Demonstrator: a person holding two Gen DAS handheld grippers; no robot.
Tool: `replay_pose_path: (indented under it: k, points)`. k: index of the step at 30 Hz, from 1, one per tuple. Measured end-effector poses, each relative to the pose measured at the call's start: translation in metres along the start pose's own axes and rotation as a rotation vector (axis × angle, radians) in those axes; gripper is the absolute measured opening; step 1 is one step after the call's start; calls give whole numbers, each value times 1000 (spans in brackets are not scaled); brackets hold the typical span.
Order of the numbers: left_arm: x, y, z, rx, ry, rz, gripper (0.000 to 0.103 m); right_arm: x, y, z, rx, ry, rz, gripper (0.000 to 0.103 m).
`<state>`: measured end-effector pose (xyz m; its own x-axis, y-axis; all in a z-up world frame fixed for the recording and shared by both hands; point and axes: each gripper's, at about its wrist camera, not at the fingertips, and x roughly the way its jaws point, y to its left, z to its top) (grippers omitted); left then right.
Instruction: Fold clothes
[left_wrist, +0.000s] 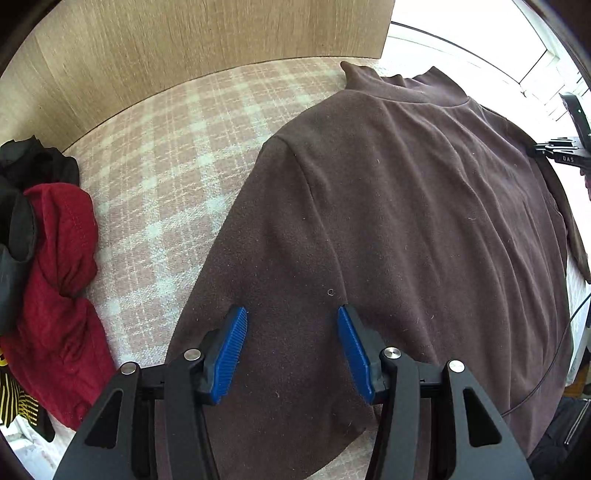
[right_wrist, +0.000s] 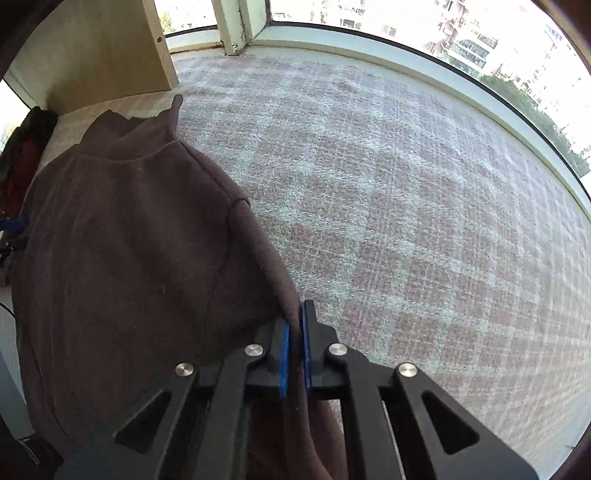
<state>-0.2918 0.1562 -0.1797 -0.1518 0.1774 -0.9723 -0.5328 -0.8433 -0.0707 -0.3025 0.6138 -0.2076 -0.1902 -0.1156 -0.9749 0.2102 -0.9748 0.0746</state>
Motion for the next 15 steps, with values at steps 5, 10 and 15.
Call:
replay_pose_path:
  k: [5, 10, 15]
  points:
    - [-17, 8, -9, 8, -21, 60, 48, -14, 3, -1, -49, -55, -169, 38]
    - [-75, 47, -44, -51, -105, 140, 48, -38, 49, -8, -192, -136, -315, 41]
    - [-127, 91, -102, -161, -123, 243, 48, -29, 19, -3, -165, -89, -341, 53]
